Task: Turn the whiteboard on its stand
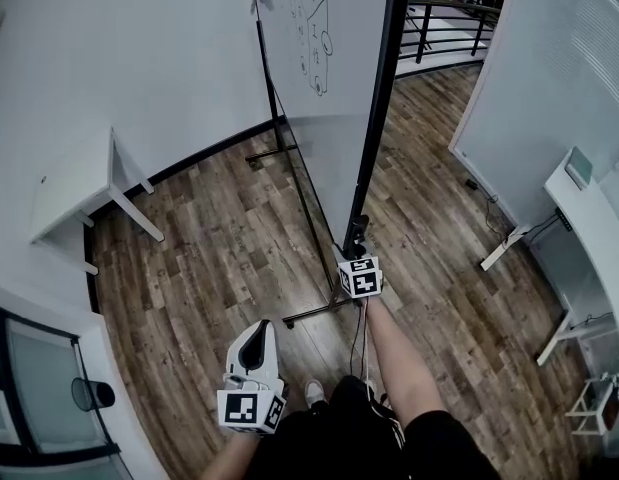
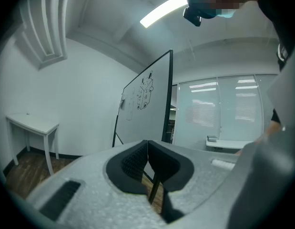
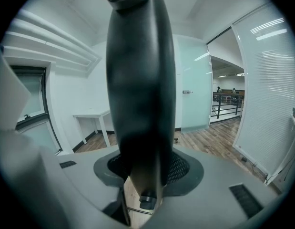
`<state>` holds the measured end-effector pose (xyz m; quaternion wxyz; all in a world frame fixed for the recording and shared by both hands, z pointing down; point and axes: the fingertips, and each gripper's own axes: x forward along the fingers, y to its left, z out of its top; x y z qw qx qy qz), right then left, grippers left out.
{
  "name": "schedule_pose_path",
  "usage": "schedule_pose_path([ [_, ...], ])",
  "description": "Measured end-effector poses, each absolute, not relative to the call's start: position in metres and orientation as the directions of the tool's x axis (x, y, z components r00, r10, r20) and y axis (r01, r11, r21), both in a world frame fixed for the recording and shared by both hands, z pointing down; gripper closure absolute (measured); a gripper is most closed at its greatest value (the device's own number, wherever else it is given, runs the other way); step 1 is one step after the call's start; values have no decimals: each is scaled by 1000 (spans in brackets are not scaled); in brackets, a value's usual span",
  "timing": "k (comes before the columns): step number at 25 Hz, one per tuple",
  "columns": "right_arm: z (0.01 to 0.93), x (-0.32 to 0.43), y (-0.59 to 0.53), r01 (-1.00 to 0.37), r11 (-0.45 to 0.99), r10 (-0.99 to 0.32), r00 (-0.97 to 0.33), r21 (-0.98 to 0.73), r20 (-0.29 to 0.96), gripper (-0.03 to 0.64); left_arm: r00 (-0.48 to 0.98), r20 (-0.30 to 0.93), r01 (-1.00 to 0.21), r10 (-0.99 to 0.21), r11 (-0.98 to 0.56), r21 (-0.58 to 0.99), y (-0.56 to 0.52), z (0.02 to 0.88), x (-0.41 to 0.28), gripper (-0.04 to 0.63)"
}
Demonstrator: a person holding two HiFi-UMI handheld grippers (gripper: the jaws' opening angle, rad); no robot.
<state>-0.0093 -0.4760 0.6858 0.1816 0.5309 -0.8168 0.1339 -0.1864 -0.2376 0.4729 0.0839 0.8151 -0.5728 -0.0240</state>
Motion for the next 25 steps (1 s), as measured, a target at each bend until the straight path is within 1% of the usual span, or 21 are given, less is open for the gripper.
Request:
schedule_pose_path([
  [9, 681, -10, -467, -913, 407, -815, -373, -21, 443, 448, 305, 60, -942, -950, -292, 167, -220, 466, -186, 578],
  [25, 687, 4, -406, -912, 409, -817, -378, -26, 436, 448, 298, 78, -945, -951, -283, 162, -166, 474, -152, 577],
])
